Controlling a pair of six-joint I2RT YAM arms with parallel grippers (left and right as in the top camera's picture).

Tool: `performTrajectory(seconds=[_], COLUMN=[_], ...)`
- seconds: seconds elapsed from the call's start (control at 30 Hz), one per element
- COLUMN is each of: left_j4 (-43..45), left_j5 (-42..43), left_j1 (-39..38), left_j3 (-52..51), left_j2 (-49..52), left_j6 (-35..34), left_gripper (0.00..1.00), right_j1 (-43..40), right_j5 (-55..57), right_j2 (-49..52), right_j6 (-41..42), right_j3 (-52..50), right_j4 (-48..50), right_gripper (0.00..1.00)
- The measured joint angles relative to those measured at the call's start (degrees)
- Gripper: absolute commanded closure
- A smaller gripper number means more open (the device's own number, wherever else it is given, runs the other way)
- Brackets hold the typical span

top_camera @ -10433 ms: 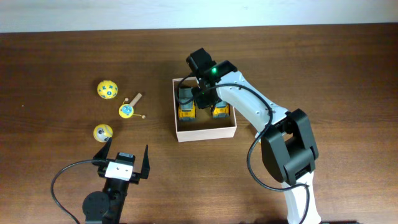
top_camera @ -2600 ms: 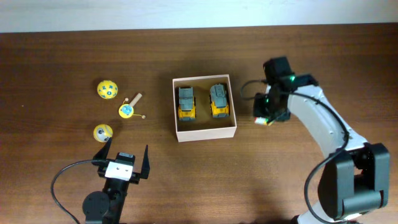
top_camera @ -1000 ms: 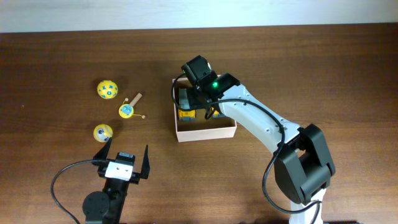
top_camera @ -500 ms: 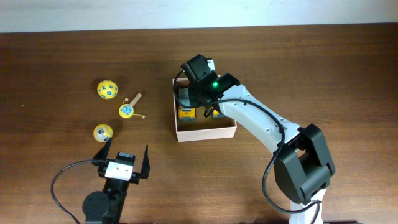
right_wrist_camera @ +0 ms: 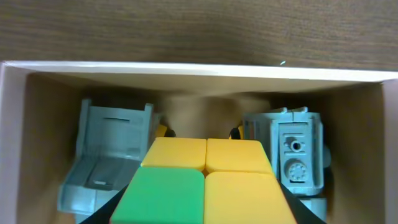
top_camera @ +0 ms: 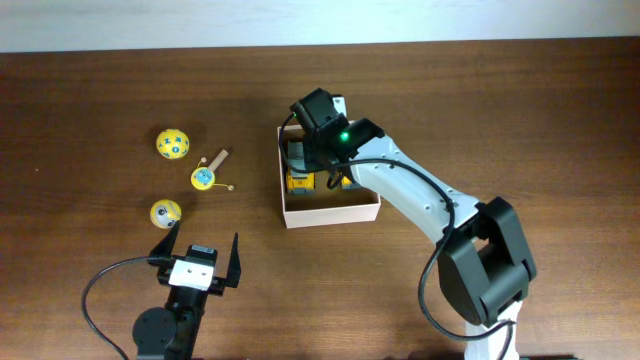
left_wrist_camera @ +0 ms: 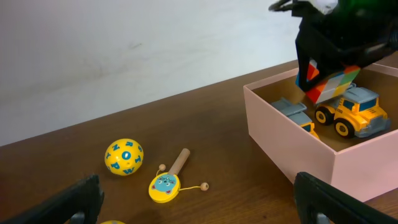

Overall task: Pack container
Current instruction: 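Lower the cube between the two trucks in the box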

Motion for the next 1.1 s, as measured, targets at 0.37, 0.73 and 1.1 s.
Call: performTrajectory(seconds=[0.37,0.73,1.1], left_j4=[0.0,0.0,0.0], left_j5=[0.0,0.0,0.0], left_j1=[0.0,0.0,0.0], left_j3=[0.0,0.0,0.0], left_j2=[0.0,0.0,0.0], left_j6=[0.0,0.0,0.0], left_gripper=[0.01,0.01,0.01], right_j1=[0.0,0.0,0.0], right_j5=[0.0,0.2,0.6], right_j2=[0.8,0.8,0.8], right_j6=[1.1,1.1,0.9], right_j3=[0.0,0.0,0.0], right_j4=[1.0,1.3,-0.5], right_gripper=[0.43,0.31,0.53])
